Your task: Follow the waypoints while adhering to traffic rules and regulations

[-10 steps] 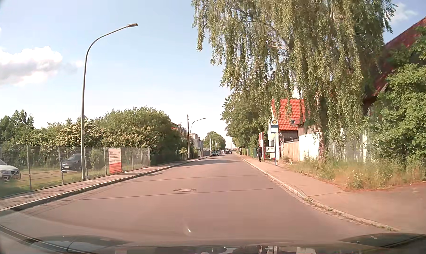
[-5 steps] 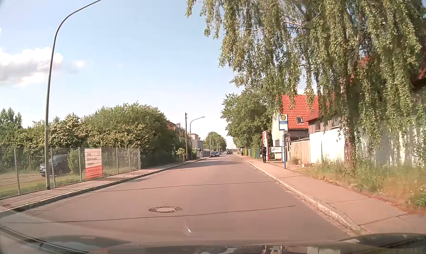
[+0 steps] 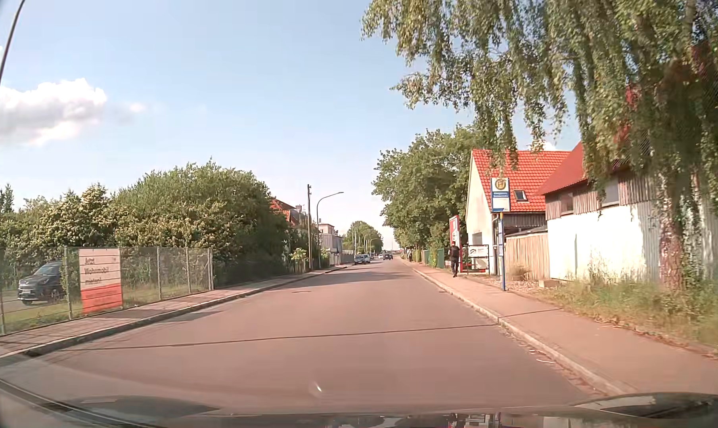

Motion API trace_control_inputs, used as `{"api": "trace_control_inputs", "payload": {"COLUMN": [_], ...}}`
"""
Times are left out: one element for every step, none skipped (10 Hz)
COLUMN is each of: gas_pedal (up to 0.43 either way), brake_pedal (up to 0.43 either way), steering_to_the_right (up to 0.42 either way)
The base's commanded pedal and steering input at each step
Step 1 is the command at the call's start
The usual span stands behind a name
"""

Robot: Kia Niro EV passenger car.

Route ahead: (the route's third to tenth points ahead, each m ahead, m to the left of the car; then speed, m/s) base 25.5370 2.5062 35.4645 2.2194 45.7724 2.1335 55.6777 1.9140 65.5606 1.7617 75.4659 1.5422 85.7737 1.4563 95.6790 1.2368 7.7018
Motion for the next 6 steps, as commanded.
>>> {"api": "trace_control_inputs", "payload": {"gas_pedal": [0.311,0.311,0.311,0.311,0.311,0.311], "brake_pedal": [0.012,0.012,0.012,0.012,0.012,0.012], "steering_to_the_right": [-0.002,-0.002,-0.002,-0.002,-0.001,-0.001]}}
